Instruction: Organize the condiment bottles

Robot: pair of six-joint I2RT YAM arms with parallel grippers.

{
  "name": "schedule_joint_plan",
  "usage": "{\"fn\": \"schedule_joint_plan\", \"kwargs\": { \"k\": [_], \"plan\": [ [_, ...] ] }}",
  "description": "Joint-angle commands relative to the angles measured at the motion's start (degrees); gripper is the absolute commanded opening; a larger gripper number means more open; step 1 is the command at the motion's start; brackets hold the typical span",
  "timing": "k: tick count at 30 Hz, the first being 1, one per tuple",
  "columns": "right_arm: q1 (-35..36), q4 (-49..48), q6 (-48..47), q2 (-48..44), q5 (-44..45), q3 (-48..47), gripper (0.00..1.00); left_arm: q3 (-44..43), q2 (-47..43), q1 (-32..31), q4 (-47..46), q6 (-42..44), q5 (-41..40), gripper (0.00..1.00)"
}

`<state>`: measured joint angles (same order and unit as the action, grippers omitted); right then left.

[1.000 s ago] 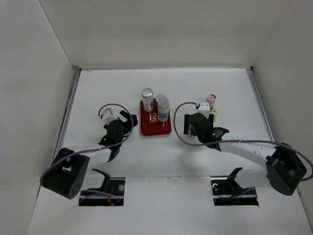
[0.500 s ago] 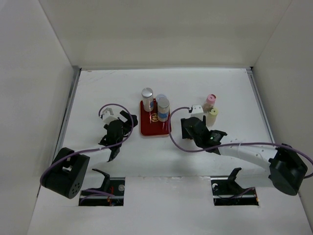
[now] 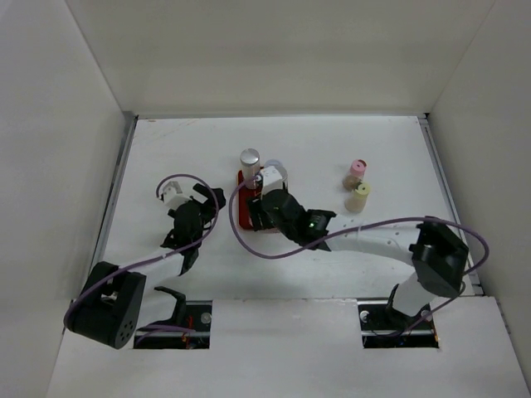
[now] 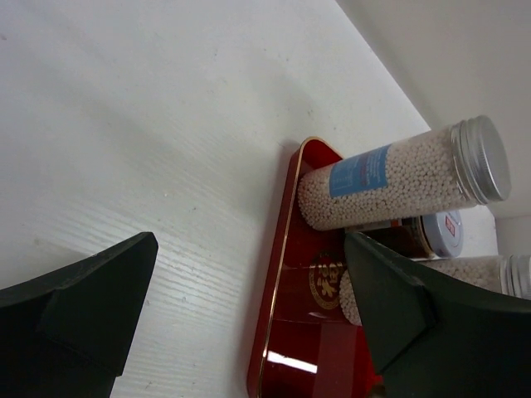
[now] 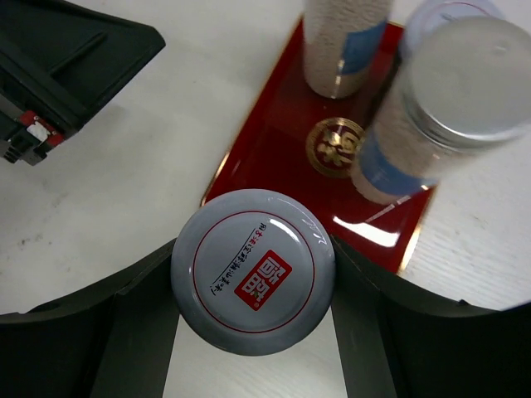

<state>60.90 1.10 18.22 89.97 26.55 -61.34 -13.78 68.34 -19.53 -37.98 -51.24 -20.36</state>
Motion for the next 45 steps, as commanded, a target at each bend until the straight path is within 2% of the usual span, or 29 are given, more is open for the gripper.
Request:
{"fn": "schedule_joint_plan", "kwargs": {
  "k": [1,10,27,30,34,37,45],
  "plan": [
    [0.13,-11.9,-3.89,4.49,-0.97,-6.85,0.59,1.47,-2.06,1.55,-2.54,-1.58,-0.65,1.0],
    [-2.24,-16.4,-7.41,16.63,0.26,-15.2,0.58,2.36,-3.12,2.7,-2.45,-2.11,-0.82,1.0],
    [-6.63,-24.83,-8.37,23.31,2.72,-15.83,0.6,2.0,-1.63,2.79,-2.98,-2.28,-0.56,1.0],
    [-6.81,-25.27,-8.37,24.28,2.72,-16.0,0.66,1.83,-1.1,2.79,-2.98,-2.28,-0.21,1.0],
    [-6.81,-25.27,-8.02,24.2,2.64,-16.09,0.8,1.48,-0.22,2.79,-3.07,-2.28,0.14,1.0],
    [-6.63,-25.36,-8.46,22.71,2.72,-16.0,0.87,1.3,-0.22,2.79,-3.07,-2.28,0.32,1.0],
    [-3.56,-25.01,-9.25,13.58,3.77,-14.6,0.88,1.39,-0.57,2.79,-3.07,-2.28,0.41,1.0]
  ]
}}
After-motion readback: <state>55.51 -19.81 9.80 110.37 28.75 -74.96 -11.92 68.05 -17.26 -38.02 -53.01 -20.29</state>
